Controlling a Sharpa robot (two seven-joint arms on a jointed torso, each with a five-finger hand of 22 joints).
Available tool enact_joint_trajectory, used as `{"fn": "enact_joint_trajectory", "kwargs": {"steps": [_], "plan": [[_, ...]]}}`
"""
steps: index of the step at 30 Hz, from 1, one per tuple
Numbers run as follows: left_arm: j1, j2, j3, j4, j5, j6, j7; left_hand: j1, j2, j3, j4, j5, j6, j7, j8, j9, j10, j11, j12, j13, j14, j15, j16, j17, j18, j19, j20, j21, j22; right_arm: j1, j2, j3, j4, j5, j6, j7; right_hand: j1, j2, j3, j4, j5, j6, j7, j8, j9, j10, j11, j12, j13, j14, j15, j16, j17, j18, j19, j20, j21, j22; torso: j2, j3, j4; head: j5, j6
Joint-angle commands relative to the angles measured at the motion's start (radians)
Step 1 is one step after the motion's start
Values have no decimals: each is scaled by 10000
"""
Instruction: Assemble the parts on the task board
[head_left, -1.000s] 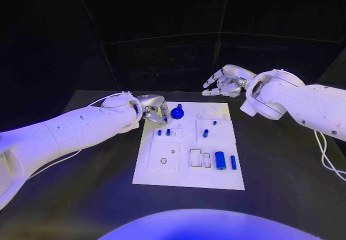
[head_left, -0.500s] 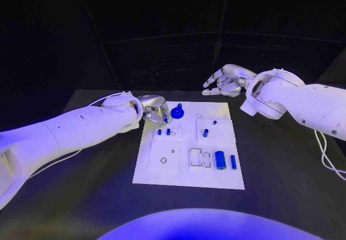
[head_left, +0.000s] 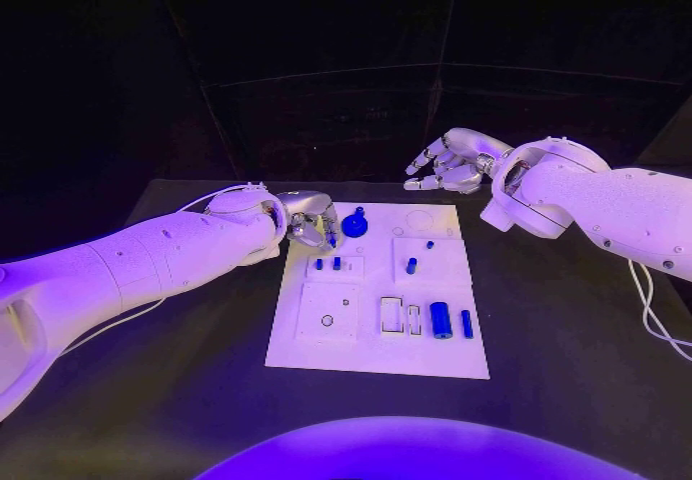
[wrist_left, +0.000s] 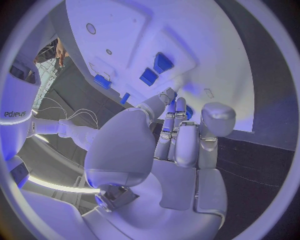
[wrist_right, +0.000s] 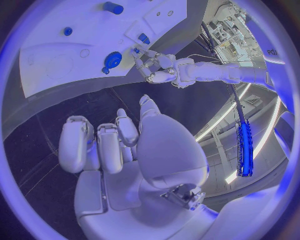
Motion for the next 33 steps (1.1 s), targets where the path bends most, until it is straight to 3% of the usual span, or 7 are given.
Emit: {"fn": "enact_joint_trajectory", "kwargs": {"steps": [1,33], "plan": [[10,17,1,8,35,192,-71,-86,-24,34,0,-38,85,2,62,8,59,32,-42,2,227,-17,27,-13,-171,29,-17,54,9,20,11,6,0,-14,52,81,76,1,-73,-1,40,-70,-21,49,-7,-54,3,14,11,553,-58,-32,535,24,-63,-31,-60,-13,4,-3,-5,-8,-9],[7,240,-1,-293,35,402,-221,-127,-40,70,-22,-59,13,45,-32,-18,14,68,-173,-8,205,6,7,-75,-173,-9,-4,48,24,20,14,6,10,-14,59,69,76,1,-73,-1,40,-70,-21,49,-7,-54,3,14,11,553,-58,-32,535,24,-63,-31,-60,-13,-3,5,5,-4,-52]]}}
